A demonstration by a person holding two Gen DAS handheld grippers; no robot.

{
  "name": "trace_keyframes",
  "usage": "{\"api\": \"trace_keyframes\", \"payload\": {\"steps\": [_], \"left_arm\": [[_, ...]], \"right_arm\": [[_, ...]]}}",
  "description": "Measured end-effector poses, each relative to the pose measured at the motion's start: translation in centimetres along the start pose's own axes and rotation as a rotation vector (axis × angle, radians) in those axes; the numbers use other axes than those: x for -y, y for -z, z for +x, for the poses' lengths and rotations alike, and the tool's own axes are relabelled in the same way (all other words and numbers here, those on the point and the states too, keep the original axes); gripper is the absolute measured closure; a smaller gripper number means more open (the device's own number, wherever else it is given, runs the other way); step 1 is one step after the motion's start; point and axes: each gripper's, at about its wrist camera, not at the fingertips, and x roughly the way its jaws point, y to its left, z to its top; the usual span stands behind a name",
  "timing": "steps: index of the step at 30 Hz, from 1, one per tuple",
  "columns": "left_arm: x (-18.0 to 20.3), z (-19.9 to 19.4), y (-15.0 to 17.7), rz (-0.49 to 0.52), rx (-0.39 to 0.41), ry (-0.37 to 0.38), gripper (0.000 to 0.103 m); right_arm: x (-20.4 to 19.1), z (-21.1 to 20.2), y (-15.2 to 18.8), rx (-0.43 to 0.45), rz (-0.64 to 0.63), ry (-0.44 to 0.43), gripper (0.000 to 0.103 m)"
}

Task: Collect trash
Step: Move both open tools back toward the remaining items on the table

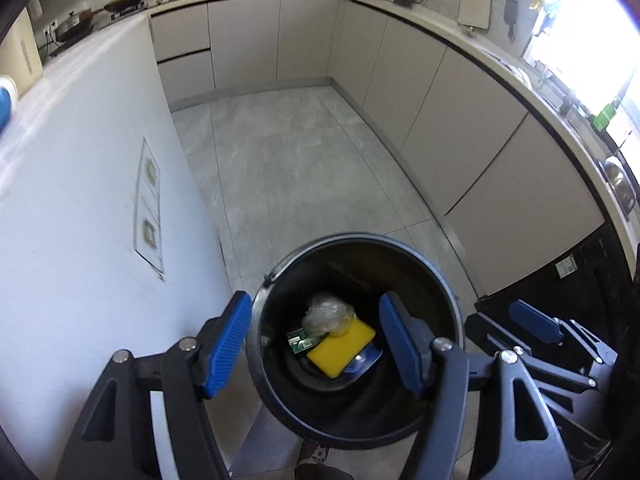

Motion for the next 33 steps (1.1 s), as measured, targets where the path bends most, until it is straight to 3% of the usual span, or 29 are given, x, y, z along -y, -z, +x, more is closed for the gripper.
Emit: {"api": "trace_keyframes", "payload": {"steps": [8,16,24,33], "left_arm": [[-0.8,-7.1,-1.2,0.024,0.050,0.058,0.035],[-6.0,-12.6,-0.7,0.010,0.103,0.073,0.035],[-15.1,-16.4,0.5,-0.067,0.162,-0.005,0.035],[-27.0,-19.6,3.5,-0.134,0.195,-0.079,0.035]], "right_arm": [[-2.1,-5.6,-0.6,0.043,0.054,0.014,0.036],[-7.9,-10.9,-0.7,0.113,0.044,-0.018,0.036],[-17.3,-13.7,-0.2,0.151,0.004,-0.078,0.036],[-30.7,-14.4,2.3,0.175,-0.074,-0.142,0.036]]}}
